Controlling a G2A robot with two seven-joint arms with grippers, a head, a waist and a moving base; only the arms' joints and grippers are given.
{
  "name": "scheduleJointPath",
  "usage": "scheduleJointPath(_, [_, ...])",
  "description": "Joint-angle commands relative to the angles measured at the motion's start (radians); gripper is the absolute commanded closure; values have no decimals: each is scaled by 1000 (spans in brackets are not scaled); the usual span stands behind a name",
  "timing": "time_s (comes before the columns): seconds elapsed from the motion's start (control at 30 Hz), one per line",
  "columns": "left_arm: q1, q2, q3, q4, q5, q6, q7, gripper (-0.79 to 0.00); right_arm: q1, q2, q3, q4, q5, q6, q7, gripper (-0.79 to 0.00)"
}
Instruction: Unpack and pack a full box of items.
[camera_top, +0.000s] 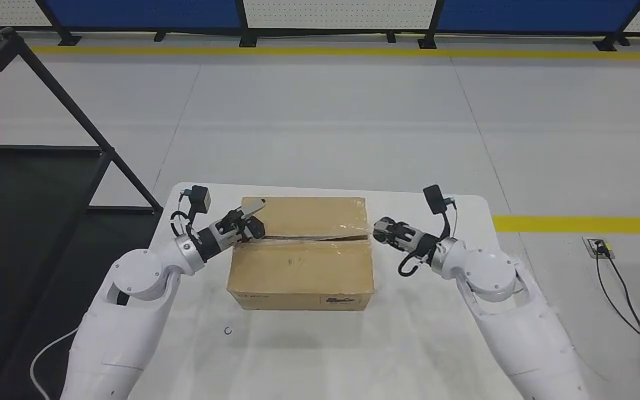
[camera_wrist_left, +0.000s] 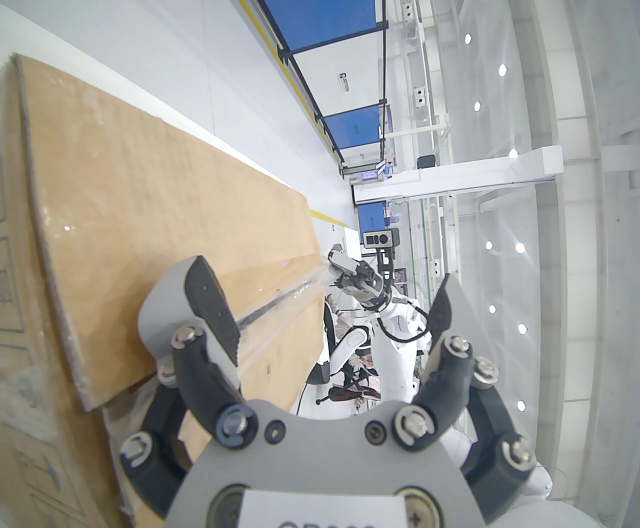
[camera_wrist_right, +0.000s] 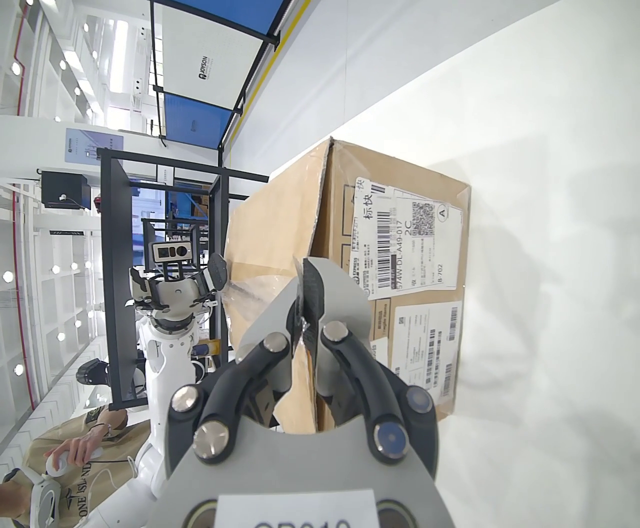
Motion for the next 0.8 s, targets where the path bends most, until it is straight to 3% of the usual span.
scheduleJointPath(0.0, [0, 0, 1, -1, 0, 0, 0, -785, -2, 0, -1, 4, 1, -7, 0, 0])
scheduleJointPath(0.1, [1, 1, 2, -2, -1, 1, -1, -785, -3, 1, -2, 11, -2, -17, 3, -129])
scheduleJointPath(0.13, [2, 1, 3, -2, -1, 1, -1, -785, -4, 1, -2, 12, -2, -20, 3, -243])
scheduleJointPath(0.17, [3, 1, 4, -3, -1, 1, 0, -785, -6, 1, -2, 12, -1, -23, 2, -299])
scheduleJointPath(0.23, [4, 1, 5, -4, -1, 0, 2, -785, -8, 1, -1, 12, 3, -28, 2, -329])
scheduleJointPath(0.33, [5, 1, 6, -4, -4, 2, 2, -785, -11, 2, 2, 12, 9, -37, -1, -459])
scheduleJointPath(0.43, [6, 1, 7, -6, -5, 0, 2, -785, -13, 2, 3, 11, 11, -42, -1, -763])
scheduleJointPath(0.77, [27, 5, -2, -37, -9, -7, 12, -785, -48, 7, 77, -52, 101, -91, -76, -785])
